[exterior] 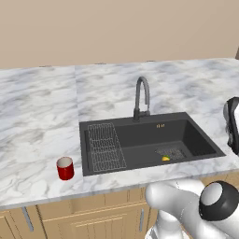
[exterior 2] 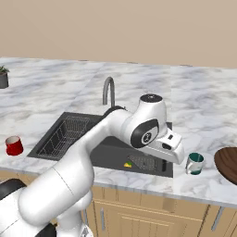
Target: Clear the mugs and bowl far away from the sink.
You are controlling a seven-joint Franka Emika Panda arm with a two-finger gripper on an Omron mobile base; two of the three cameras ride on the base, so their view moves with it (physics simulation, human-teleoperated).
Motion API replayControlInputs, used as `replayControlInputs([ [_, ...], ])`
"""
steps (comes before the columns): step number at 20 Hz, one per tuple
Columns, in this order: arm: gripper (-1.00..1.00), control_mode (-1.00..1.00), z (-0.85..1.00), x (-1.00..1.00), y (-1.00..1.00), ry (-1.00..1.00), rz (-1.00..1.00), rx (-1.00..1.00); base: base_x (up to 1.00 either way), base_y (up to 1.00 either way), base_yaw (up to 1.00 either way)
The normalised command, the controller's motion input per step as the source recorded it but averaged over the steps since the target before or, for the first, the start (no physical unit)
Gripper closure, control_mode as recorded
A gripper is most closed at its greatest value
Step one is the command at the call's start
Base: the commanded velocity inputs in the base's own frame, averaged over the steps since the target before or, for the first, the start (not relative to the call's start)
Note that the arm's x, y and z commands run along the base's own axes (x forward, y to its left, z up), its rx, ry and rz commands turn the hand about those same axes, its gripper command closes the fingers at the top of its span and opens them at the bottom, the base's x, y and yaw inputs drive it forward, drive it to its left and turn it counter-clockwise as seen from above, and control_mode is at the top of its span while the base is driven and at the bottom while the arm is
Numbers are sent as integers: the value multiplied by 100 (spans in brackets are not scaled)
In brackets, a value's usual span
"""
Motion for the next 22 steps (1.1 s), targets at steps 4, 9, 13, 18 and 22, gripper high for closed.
replayControlInputs([
  [4,-100,-100,-18,23,-33,1,0,1,0,0,0],
  [9,-100,-100,-17,18,-37,4,0,3,0,0,0],
  [13,-100,-100,-21,18,-28,0,0,0,0,0,0],
  [18,-100,-100,-26,27,-22,0,0,0,0,0,0],
  [22,-100,-100,-24,34,-8,1,0,0,0,0,0],
])
